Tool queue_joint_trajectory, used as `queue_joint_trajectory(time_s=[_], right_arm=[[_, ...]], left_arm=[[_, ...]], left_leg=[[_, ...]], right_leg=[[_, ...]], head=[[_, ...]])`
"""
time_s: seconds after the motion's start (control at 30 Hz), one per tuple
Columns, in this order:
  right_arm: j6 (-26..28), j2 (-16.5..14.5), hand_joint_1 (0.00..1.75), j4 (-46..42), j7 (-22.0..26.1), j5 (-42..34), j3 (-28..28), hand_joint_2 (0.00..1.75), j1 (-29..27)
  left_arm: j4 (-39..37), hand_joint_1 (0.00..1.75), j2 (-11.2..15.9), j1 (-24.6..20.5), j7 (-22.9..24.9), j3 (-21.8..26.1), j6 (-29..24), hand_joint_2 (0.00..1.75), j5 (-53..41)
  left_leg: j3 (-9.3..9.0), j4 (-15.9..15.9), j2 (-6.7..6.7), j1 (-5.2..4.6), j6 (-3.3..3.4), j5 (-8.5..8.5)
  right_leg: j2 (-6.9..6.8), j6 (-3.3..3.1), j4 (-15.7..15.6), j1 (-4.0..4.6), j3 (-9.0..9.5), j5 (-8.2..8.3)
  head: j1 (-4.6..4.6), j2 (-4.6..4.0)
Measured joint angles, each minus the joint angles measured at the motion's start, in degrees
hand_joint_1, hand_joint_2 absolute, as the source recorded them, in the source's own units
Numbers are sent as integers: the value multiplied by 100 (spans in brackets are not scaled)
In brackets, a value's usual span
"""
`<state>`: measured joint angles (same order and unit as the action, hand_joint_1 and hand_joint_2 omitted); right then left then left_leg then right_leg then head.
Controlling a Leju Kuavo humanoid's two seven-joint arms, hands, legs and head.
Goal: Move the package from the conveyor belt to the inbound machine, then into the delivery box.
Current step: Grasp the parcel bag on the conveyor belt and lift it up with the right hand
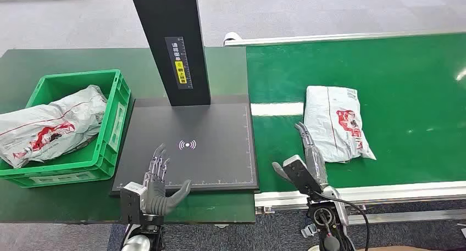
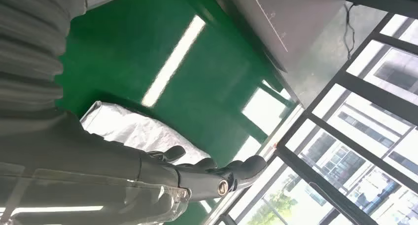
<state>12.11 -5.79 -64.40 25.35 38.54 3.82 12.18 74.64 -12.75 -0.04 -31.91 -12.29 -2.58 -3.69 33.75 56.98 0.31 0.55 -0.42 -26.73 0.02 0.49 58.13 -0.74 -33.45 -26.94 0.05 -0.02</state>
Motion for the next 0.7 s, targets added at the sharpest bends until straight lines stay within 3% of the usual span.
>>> queue_joint_trajectory(time_s=[0.27, 0.7], right_arm=[[301, 17, 0, 481, -155, 570, -9, 175, 359], [661, 322, 0, 3187, -1125, 1728, -15, 175, 2141]], left_arm=[[-16, 0, 8, -20, -2, -43, 5, 175, 7], [-242, 0, 76, -273, -73, -265, -10, 175, 195]], left_leg=[[1, 0, 2, -1, 1, 1], [-1, 3, -3, -1, 9, 9]], right_leg=[[0, 0, 0, -1, 1, 1], [0, 1, 0, -1, 3, 7]], head=[[0, 0], [-1, 1]])
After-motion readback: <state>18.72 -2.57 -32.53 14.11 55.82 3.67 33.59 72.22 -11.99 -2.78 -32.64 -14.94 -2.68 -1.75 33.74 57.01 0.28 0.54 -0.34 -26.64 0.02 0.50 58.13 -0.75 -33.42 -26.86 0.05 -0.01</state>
